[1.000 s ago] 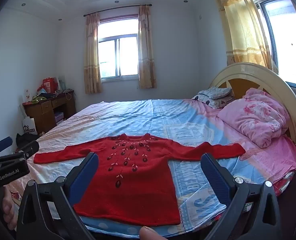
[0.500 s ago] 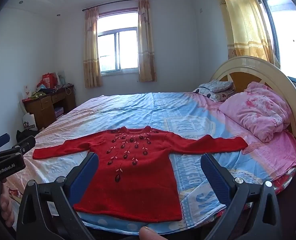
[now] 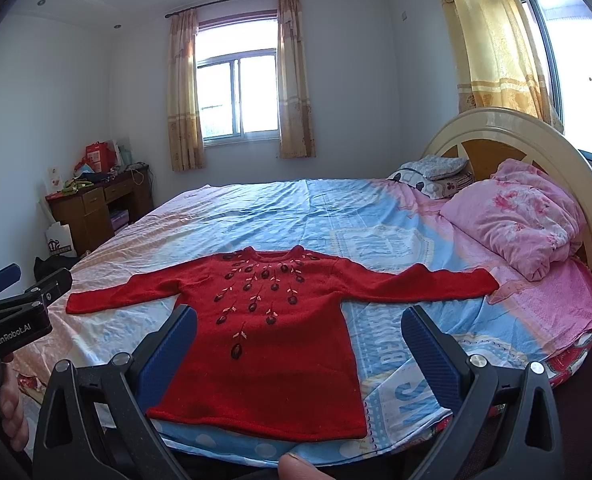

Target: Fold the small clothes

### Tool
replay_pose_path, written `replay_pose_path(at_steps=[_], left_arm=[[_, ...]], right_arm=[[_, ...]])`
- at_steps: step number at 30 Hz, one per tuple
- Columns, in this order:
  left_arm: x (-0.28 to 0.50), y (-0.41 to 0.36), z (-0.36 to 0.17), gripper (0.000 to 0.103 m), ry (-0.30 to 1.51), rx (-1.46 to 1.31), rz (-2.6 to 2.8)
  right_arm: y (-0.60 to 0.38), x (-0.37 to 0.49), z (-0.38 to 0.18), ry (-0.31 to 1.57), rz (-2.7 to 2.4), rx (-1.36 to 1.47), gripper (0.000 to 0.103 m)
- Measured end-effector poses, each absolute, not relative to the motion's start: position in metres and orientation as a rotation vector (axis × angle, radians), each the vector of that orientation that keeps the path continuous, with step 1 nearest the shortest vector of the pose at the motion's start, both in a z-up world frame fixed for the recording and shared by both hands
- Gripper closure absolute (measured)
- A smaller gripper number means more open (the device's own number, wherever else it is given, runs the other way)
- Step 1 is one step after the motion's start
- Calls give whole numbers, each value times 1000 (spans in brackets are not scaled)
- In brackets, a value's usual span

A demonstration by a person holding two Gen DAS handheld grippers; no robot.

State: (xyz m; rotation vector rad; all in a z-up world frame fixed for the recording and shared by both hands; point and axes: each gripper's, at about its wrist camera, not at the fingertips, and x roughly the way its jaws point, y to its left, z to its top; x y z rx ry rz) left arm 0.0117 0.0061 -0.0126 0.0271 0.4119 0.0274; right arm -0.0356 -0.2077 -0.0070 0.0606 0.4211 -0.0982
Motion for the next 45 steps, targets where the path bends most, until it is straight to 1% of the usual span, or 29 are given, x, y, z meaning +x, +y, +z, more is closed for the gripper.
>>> replay_pose_path(at_steps=[45], left_arm=[[17, 11, -14, 0, 433, 29, 37]], right_arm=[[-202, -33, -18, 448, -73, 53, 1]])
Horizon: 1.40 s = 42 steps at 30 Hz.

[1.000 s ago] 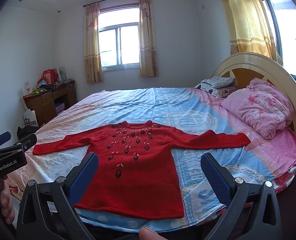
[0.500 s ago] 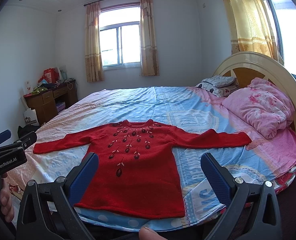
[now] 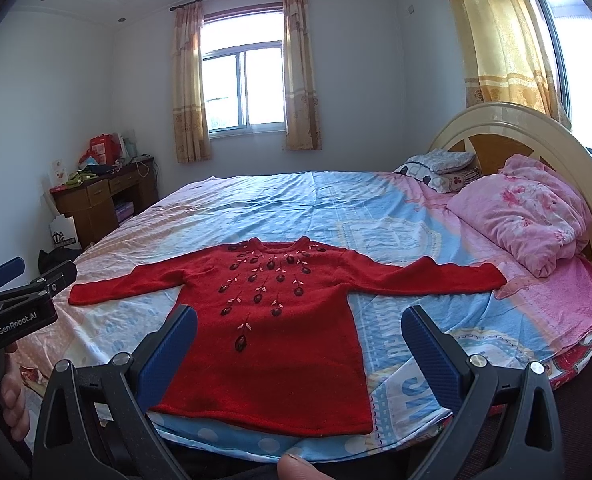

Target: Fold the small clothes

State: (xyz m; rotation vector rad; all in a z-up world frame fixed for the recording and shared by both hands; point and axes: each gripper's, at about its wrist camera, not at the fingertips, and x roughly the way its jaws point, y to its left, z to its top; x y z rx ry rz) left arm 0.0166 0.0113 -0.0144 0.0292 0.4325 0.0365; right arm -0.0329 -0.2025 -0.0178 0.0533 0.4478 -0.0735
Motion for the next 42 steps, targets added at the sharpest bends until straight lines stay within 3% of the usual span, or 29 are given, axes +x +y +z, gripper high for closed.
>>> replay_pose_path(at_steps=[22, 42], left_arm=[[26, 18, -22, 0, 453, 56, 45], [148, -26, -104, 0, 617, 240, 53]], right_arm=[[-210, -21, -26, 468, -51, 62, 1], [-302, 79, -128, 662, -145, 240, 1]])
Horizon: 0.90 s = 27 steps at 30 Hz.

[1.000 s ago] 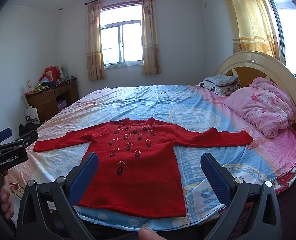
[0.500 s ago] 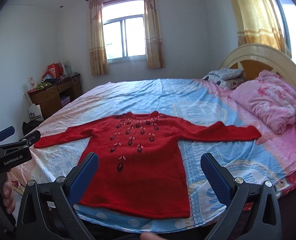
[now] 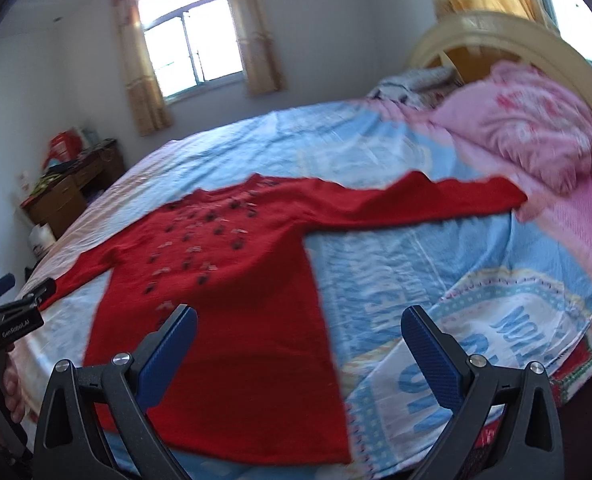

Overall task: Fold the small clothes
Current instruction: 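Move the right tool to the sweater's sleeve cuff beside the pillow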

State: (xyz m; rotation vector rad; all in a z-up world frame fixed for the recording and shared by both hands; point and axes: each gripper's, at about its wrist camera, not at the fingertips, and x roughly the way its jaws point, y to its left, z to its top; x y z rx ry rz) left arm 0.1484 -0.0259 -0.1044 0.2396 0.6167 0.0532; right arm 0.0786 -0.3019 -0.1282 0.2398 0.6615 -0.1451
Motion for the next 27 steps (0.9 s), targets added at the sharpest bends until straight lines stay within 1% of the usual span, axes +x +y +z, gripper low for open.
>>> replay_pose_path(at_steps=[3, 7, 12, 15, 19, 23, 27], left_arm=[[166, -35, -114, 0, 641, 244, 43], [191, -48, -126, 0, 660, 248, 40], [221, -61, -134, 0, 596, 306, 89], [242, -63, -141, 0, 611, 321, 111], [263, -65, -149, 0, 646, 320, 120], [280, -69, -156, 0, 669, 321, 139], [298, -66, -161, 0, 697, 306, 164]], right_arm=[[-325, 93, -142, 680, -187, 260, 2], [-353, 108, -154, 700, -246, 278, 8], [-404, 127, -161, 702, -346, 322, 8], [-436, 137, -163, 708, -405, 336, 9], [-480, 152, -170, 733, -465, 376, 21], [-525, 161, -177, 743, -527, 438, 23], [-571, 173, -186, 754, -602, 473, 34]])
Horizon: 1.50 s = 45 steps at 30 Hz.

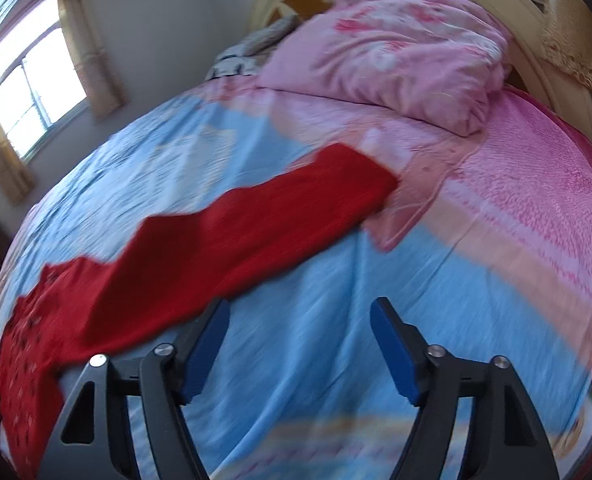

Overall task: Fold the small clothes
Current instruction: 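Move the right tool to the sweater's sleeve cuff beside the pillow, then grasp the sleeve cuff with the right gripper and lift it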

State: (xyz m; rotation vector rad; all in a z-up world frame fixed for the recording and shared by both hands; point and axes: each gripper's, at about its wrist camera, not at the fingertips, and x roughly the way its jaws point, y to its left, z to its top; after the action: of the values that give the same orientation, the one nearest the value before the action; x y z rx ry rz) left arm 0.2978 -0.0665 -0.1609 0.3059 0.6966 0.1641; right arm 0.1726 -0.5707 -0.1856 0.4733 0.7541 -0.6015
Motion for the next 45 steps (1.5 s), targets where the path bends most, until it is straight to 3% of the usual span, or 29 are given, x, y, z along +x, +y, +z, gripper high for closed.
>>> replay_pose_path(at_steps=[14, 17, 19, 24, 45], left_arm=[[324, -58, -180, 0, 755, 305, 224], [323, -60, -180, 0, 751, 312, 224], [323, -60, -180, 0, 753, 312, 223], [324, -57, -176, 0, 753, 298, 218], [314, -32, -158, 0, 724, 205, 175]], right_arm=[[-677, 209, -196, 744, -715, 578, 42], [-685, 218, -201, 762, -679, 600, 54], [-686, 223, -202, 759, -673, 588, 73], [-682, 224, -197, 748, -667, 556, 93], [-591, 195, -35, 389, -558, 396, 95]])
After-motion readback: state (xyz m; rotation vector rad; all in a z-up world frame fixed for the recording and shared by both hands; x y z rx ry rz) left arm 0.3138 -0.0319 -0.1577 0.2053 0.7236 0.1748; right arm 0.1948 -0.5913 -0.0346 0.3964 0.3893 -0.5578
